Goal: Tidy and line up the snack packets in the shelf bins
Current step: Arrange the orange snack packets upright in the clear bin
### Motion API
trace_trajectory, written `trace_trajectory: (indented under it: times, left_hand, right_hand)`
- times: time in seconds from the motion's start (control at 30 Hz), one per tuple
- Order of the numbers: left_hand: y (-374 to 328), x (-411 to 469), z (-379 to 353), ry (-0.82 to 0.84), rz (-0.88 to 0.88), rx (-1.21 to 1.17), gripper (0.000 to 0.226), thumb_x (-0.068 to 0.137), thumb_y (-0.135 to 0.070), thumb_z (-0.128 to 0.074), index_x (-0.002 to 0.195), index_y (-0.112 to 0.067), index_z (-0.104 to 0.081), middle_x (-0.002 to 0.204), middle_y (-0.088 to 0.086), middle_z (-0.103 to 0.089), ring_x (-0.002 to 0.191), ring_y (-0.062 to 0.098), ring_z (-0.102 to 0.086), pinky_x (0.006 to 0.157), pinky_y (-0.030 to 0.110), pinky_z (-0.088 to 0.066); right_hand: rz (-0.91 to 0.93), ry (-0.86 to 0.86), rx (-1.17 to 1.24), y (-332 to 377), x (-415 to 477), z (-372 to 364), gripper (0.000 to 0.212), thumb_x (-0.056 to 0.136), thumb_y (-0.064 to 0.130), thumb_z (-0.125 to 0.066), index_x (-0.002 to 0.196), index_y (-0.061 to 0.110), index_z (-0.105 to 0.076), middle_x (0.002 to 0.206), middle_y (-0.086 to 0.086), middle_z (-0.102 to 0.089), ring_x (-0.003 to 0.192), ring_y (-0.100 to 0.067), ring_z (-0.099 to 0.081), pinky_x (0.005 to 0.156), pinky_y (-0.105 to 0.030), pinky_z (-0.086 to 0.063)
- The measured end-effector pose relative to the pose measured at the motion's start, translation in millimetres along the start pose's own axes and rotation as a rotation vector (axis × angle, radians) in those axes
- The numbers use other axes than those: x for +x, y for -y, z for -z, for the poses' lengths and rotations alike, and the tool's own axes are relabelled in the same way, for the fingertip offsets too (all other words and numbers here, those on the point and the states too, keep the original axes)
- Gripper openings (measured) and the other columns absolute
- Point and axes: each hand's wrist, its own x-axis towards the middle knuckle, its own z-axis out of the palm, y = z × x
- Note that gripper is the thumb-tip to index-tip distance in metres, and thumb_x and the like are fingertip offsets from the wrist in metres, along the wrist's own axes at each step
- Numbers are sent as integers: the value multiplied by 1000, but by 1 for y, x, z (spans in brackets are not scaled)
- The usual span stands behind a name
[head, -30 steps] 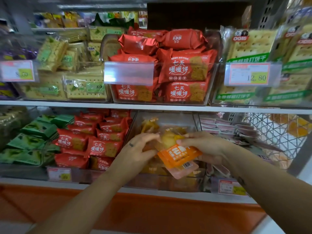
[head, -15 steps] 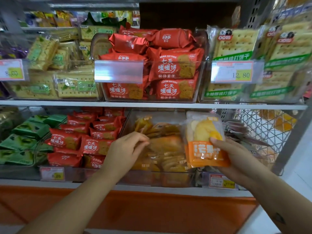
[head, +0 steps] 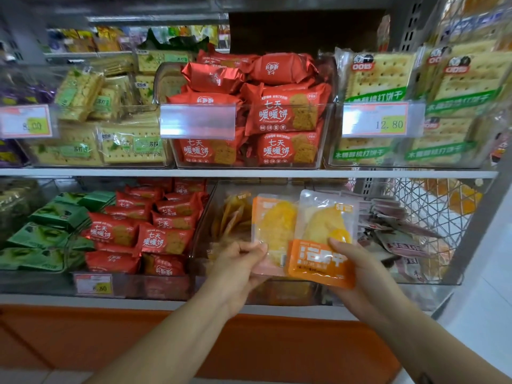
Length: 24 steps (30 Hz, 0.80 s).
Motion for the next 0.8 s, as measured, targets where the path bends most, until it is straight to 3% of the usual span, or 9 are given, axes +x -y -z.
trace_trajectory:
  times: [0.13,0.2,0.33,0.5,0.8]
  left_hand:
    - [9,-2,-2,11,27,6,18,83,-3,-67,84,-11,-50,95,15,-71,78,24,-68,83,44,-54]
    - [9,-2,0,17,21,15,20,79,-4,-70,93,-10,-56,101,14,-71,81,23,-68,86,44,-52]
    - [4,-7,-4,158,13,10,25,85,-6,-63,109,-14,-66,105,9,-72,88,20,-69,74,33,-58]
    - [-1,-10,-9,288,100,-114,27,98,-22,-44,116,-14,-63,109,13,-70,97,26,-68,74,40,-58]
    - [8,0,-8,93,60,-96,28,102,-21,-36,116,-21,-61,104,8,-72,90,25,-70,67,39,-56]
  right_hand:
    - [-17,54,-163,-1,-5,-4,39,75,12,-60,114,11,-58,98,-17,-70,79,-31,-70,56,-40,-55]
    - [-20,49,-208,0,-6,-3,42,75,14,-61,116,9,-57,98,-18,-69,80,-31,-69,56,-42,-55]
    - [-104,-56,-155,-2,-1,3,37,76,16,-61,110,0,-59,85,-16,-71,72,-26,-71,53,-36,-56]
    - [-130,-92,-127,-5,1,7,28,89,13,-55,111,-4,-58,85,-17,-71,69,-25,-70,49,-32,-54]
    - [106,-107,-314,8,-5,5,22,87,5,-56,108,0,-59,80,-14,-70,65,-24,-69,48,-30,-54]
